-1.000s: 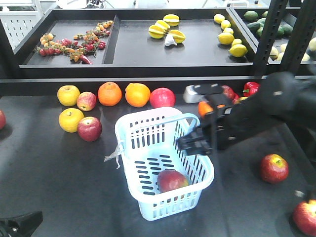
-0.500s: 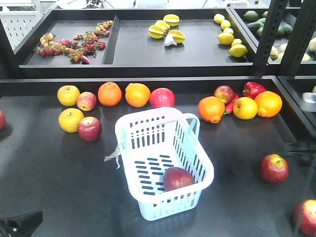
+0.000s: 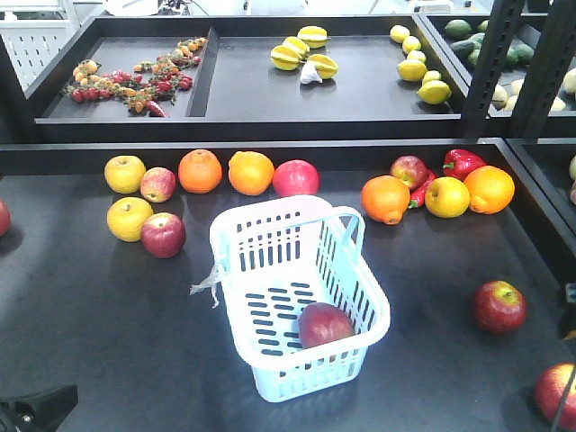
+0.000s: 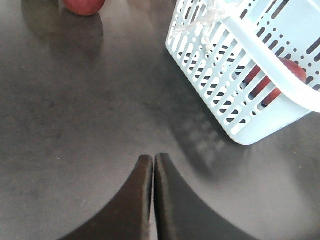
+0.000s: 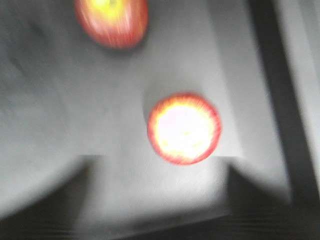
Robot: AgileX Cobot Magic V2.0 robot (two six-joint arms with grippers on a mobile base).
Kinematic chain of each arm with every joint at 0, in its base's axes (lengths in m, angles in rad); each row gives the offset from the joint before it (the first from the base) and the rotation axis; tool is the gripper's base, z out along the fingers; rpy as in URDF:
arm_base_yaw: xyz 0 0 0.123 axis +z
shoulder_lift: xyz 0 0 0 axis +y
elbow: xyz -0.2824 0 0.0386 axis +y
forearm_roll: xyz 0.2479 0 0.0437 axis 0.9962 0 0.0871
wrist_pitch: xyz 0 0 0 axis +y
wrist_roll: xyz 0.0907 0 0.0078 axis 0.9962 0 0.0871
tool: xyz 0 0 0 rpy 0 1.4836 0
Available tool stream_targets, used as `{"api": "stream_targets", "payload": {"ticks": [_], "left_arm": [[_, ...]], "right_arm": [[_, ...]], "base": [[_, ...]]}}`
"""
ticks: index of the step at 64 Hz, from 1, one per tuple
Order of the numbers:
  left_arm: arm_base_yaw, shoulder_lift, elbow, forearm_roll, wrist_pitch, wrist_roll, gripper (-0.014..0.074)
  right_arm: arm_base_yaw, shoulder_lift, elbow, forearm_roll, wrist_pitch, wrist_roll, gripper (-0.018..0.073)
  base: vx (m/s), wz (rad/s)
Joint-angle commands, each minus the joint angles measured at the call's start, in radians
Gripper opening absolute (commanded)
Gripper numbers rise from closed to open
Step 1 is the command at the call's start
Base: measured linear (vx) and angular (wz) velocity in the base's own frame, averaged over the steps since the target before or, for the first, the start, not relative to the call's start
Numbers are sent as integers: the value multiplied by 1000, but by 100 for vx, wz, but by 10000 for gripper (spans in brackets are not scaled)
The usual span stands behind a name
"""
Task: Pick three apples into basket with both arms
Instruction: 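Move the right gripper to a second red apple and grasp it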
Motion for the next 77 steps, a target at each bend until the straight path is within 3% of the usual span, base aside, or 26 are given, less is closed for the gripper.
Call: {"api": "stream_targets", "payload": {"ticks": [1, 38, 61, 68, 77], "left_arm": [[-1, -5, -21, -7, -55, -11, -8], [-1, -5, -21, -7, -55, -14, -8], [-1, -5, -21, -7, -55, -14, -8], [-1, -5, -21, -7, -55, -14, -8], [-1, -5, -21, -7, -55, -14, -8]], "right_arm": [[-8, 31, -25, -4, -24, -8, 728], [-8, 305, -25, -148, -146, 142, 690], [-8, 401, -25, -150, -202, 147, 674], [-8, 412, -25, -150, -203, 147, 642], [-8, 412, -26, -150, -199, 147, 512]], "base": [[0, 0], [0, 0], [0, 0], [0, 0], [0, 0]]}}
